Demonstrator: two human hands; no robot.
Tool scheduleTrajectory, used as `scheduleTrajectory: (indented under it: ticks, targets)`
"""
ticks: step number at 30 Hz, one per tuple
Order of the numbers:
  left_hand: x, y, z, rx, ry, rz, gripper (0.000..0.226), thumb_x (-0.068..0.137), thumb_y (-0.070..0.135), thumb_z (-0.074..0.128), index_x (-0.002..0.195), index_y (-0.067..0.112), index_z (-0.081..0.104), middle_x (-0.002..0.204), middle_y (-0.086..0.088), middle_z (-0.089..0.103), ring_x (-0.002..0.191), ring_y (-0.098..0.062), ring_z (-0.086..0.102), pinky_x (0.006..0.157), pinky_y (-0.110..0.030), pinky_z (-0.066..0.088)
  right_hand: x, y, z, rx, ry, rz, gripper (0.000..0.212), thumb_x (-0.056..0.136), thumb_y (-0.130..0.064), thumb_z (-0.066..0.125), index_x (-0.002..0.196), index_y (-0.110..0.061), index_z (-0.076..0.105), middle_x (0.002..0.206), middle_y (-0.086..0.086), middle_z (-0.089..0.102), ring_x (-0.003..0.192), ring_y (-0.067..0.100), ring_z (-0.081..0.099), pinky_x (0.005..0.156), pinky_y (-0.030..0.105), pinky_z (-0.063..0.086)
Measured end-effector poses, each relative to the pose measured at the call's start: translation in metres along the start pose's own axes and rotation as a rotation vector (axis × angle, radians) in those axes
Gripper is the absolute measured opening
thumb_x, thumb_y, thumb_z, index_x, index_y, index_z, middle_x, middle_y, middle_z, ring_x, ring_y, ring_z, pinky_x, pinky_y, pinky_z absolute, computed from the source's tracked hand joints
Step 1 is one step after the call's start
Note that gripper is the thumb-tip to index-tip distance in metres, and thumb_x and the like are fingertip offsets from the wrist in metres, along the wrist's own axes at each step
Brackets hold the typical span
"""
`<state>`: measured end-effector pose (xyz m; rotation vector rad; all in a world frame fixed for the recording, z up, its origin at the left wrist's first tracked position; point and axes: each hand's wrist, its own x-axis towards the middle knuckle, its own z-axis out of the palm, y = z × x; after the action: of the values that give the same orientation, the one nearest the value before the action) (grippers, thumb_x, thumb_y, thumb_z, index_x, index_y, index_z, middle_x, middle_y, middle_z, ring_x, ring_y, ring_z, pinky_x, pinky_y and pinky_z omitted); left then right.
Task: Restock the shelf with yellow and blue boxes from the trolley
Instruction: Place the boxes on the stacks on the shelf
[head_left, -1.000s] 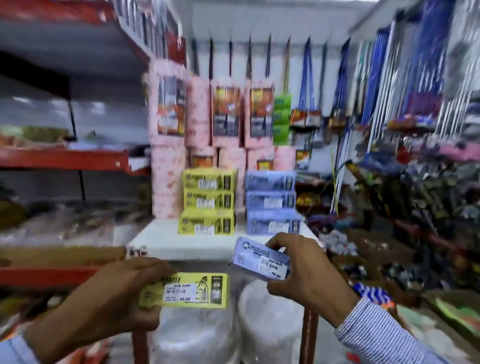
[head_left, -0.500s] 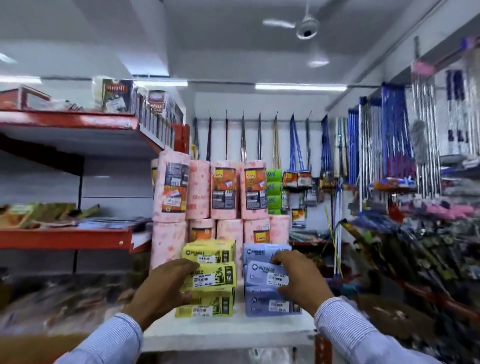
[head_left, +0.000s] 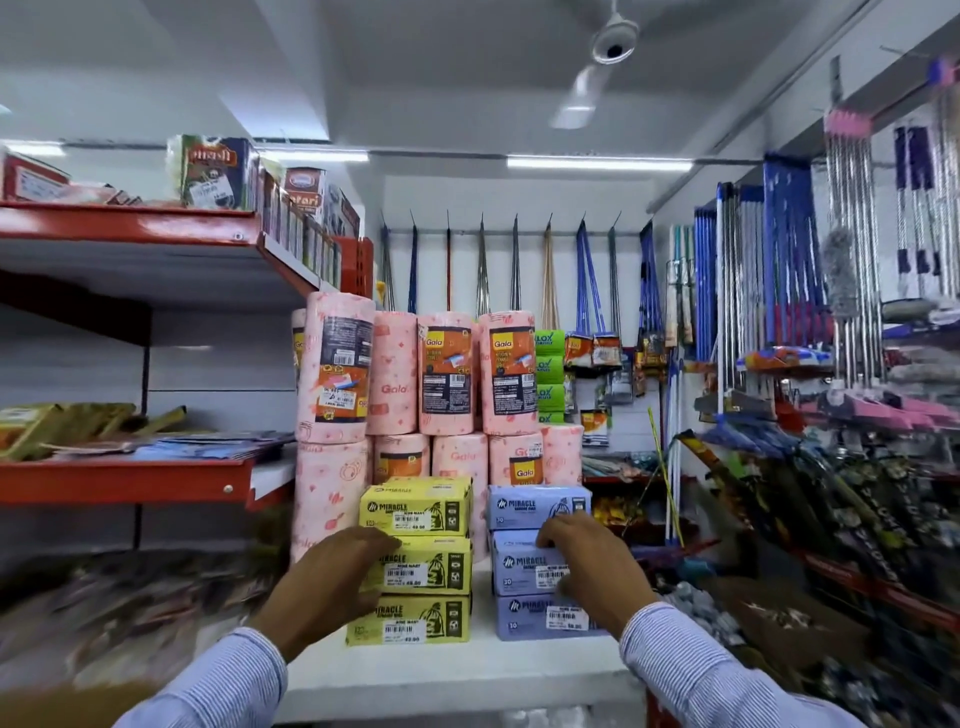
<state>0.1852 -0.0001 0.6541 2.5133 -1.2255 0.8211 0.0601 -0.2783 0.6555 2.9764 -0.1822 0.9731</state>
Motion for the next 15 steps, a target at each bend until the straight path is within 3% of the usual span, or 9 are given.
scheduleTrajectory:
  ticks: [5,11,15]
  targets:
    - [0.000,0.005,-0.003,0.004,-0.025,-0.025,0.043,0.086,0.018,0.066,0.128,0.025,0.057,0.130,0.003,0.062,0.116,-0.015,0.057,0.096,-0.031,0.048,-0.004,-0.001,0.003,0.022,0.021,0.002,0.049,0.067,-0.012,0.083,0.109,-0.023,0.061,0.112,-0.003,0.061,0.103,0.018,0.054,0.080,0.030,0.047]
    - [-0.005,0.018,-0.004,-0.033,-0.027,-0.060,0.035,0.087,0.030,0.067,0.120,0.023,0.061,0.123,0.002,0.066,0.107,-0.014,0.062,0.090,-0.027,0.049,-0.009,-0.002,0.004,0.040,0.047,0.007,0.049,0.070,-0.012,0.081,0.115,-0.021,0.064,0.113,-0.003,0.065,0.106,0.018,0.053,0.084,0.031,0.048]
    - [-0.009,0.022,-0.004,-0.053,0.006,-0.080,0.032,0.087,0.028,0.068,0.118,0.021,0.062,0.123,0.001,0.067,0.107,-0.015,0.062,0.089,-0.030,0.050,-0.017,-0.001,0.014,0.056,0.083,0.010,0.050,0.074,-0.013,0.079,0.120,-0.022,0.062,0.118,-0.003,0.064,0.112,0.019,0.051,0.088,0.035,0.052]
